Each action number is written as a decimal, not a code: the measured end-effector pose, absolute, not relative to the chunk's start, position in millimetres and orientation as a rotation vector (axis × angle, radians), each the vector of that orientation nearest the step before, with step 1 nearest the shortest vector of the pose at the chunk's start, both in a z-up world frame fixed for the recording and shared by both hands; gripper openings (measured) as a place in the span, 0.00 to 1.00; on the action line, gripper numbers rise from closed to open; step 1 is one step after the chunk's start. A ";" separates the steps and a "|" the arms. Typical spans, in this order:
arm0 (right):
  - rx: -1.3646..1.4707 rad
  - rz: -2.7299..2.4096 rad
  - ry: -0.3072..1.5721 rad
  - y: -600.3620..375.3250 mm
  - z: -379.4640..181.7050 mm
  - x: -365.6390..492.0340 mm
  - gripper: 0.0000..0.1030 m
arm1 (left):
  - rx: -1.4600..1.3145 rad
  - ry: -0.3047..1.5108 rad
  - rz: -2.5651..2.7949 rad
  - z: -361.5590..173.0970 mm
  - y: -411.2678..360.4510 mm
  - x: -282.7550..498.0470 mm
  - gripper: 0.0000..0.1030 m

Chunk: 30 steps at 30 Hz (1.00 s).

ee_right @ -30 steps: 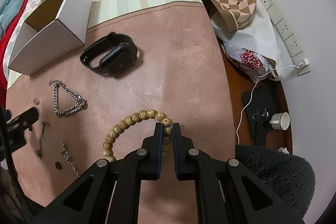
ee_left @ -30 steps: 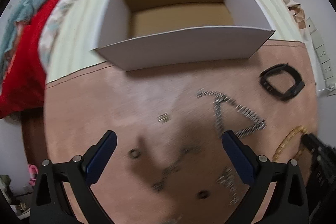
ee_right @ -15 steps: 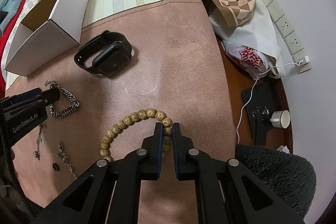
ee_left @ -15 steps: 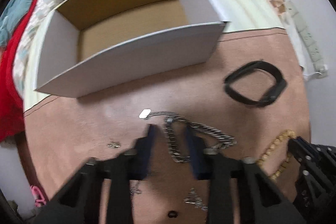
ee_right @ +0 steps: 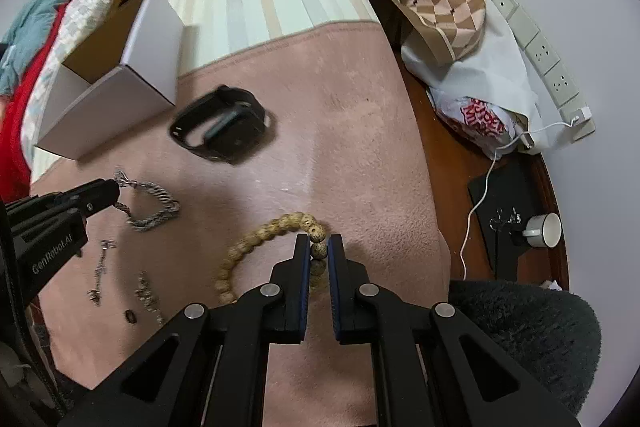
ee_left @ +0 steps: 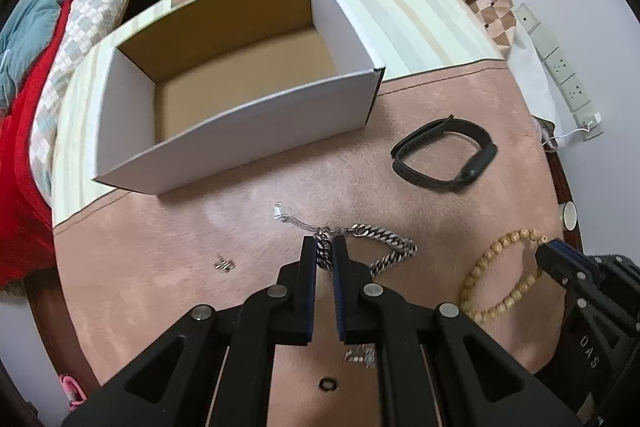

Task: Organize jewelry
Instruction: 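Grasp the silver chain bracelet with the left gripper while the right gripper lifts the beads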

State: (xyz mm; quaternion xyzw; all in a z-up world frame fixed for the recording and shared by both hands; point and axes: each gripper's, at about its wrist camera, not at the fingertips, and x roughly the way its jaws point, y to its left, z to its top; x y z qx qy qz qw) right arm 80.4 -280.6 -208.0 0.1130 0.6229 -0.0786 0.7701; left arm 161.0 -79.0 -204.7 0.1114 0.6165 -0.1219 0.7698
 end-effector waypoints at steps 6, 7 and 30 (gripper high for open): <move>0.280 -0.131 1.307 -275.4 -181.7 73.7 0.09 | 0.219 1.319 -0.276 -187.2 -66.3 157.8 0.05; 0.282 -0.124 1.299 -273.6 -176.8 73.6 0.09 | 0.212 1.315 -0.278 -183.5 -64.2 156.1 0.05; 0.234 0.207 1.064 -197.2 -42.5 192.4 0.08 | 0.055 1.123 -0.284 -70.4 -25.1 250.2 0.02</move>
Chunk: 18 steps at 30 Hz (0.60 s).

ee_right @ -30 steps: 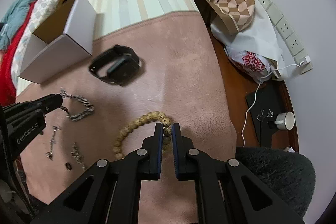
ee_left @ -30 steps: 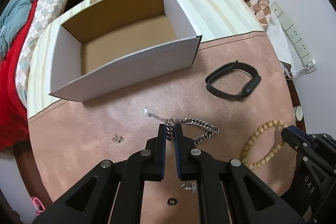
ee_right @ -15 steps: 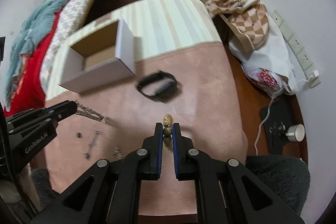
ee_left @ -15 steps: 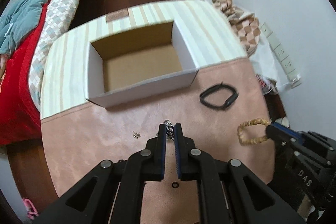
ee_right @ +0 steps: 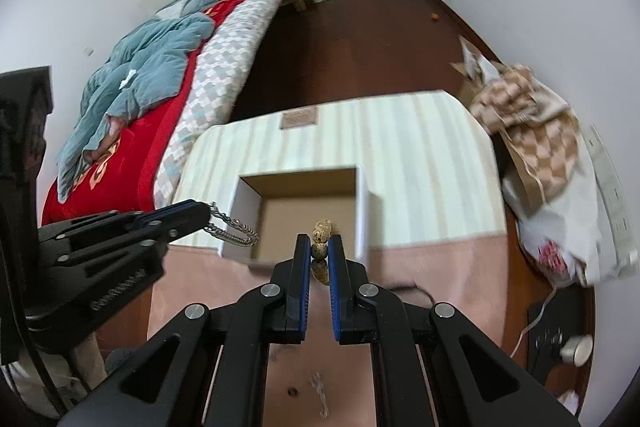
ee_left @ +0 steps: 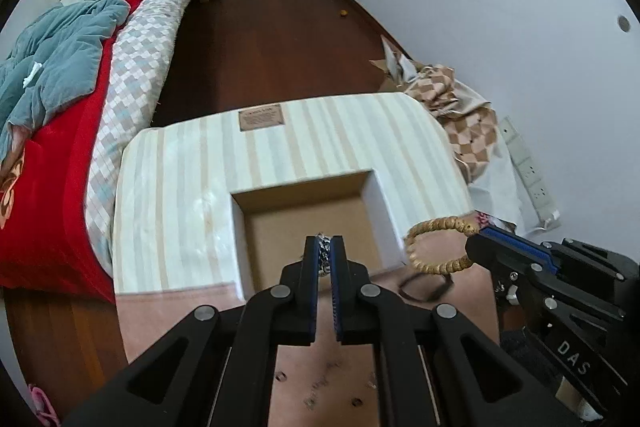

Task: Organize jewelry
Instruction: 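Grasp the silver chain bracelet with the left gripper while the right gripper lifts the beads, then lower both bracelets into the white box and open both grippers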

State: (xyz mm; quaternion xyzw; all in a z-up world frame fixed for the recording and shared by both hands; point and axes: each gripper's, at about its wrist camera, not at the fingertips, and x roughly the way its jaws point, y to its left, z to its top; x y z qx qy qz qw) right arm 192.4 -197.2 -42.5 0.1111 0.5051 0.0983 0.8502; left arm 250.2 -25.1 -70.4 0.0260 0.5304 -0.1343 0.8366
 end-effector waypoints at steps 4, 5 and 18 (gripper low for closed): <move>0.191 0.226 1.084 -177.3 -54.0 229.4 0.08 | 0.026 1.148 -0.270 -81.5 -11.6 278.6 0.00; 0.183 0.227 1.090 -174.5 -58.5 236.6 0.08 | 0.024 1.154 -0.268 -84.5 -9.6 285.1 0.00; 0.100 0.222 1.267 -161.2 -139.0 295.2 0.41 | 0.072 1.197 -0.104 -125.2 6.1 312.7 0.07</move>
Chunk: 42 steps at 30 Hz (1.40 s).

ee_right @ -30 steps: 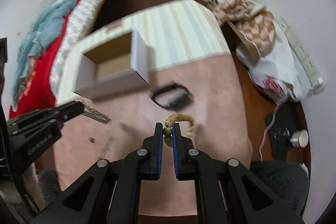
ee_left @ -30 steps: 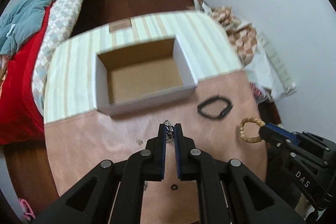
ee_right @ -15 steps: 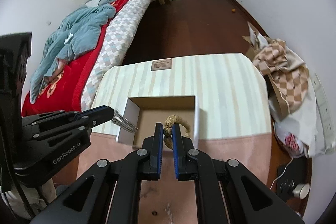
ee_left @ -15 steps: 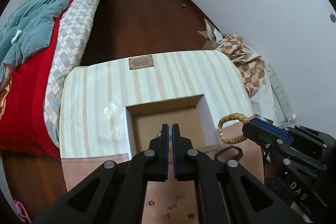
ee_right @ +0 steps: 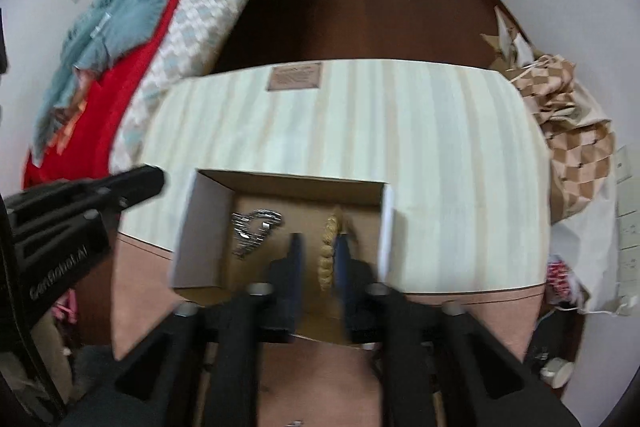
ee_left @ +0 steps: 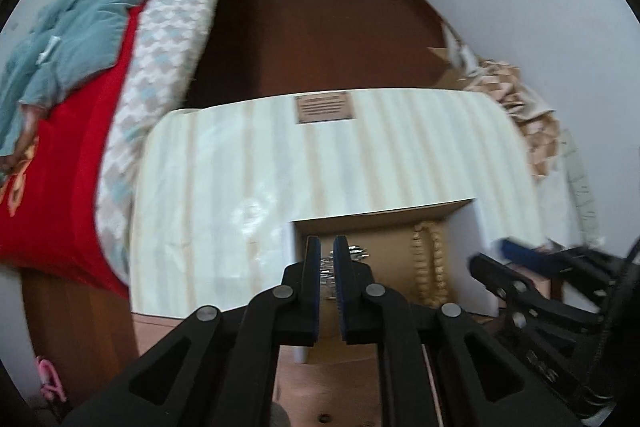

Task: Organize jewelry
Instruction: 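Lower both bracelets into the white box and open both grippers, then withdraw both tools from the box back over the table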

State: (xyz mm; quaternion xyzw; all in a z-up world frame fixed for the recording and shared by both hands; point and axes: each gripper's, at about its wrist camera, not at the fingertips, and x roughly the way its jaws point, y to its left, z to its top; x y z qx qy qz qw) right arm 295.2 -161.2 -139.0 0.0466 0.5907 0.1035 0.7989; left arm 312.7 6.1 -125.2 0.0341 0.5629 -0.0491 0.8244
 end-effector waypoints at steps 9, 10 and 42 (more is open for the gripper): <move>-0.032 0.032 1.285 -169.7 -159.2 262.4 0.89 | 0.080 1.176 0.075 -153.9 29.0 284.6 0.89; -0.030 0.023 1.284 -171.1 -161.5 258.1 0.89 | 0.079 1.168 0.079 -155.3 30.2 280.6 1.00; -0.013 -0.024 1.044 -158.9 -53.9 143.2 0.97 | 0.097 0.923 0.106 -60.4 41.1 153.8 1.00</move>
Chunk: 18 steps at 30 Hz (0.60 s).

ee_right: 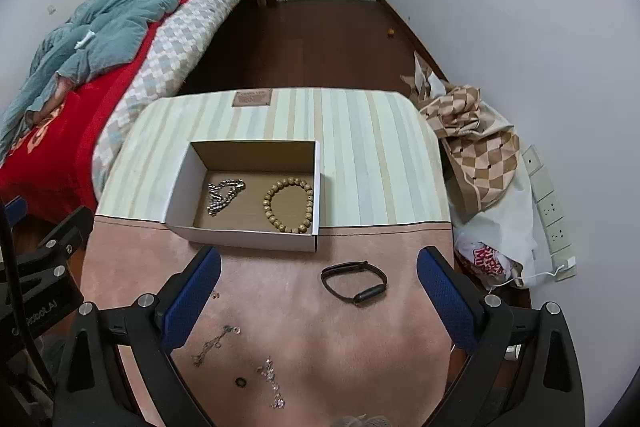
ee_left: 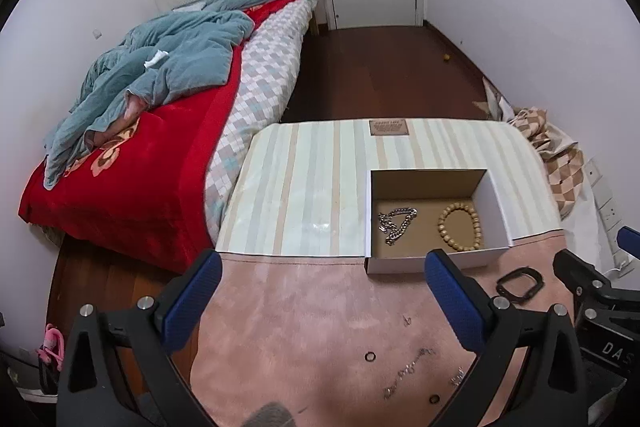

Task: Organize jewelry
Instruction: 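Withdraw both tools from the box back over the table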

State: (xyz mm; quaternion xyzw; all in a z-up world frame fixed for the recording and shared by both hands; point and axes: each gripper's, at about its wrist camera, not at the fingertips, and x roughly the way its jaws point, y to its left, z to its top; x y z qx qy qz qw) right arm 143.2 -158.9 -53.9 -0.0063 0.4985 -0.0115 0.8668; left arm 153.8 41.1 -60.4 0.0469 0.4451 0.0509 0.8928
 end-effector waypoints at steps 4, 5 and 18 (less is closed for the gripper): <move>-0.017 -0.024 1.005 -155.3 -34.4 124.6 0.97 | 0.084 0.896 0.098 -43.4 41.9 136.5 1.00; -0.020 -0.024 0.993 -153.9 -29.5 118.5 0.97 | 0.081 0.888 0.095 -38.7 42.0 131.6 1.00; 0.006 -0.006 0.924 -156.4 8.1 67.6 0.97 | 0.064 0.836 0.100 -13.5 40.5 95.9 1.00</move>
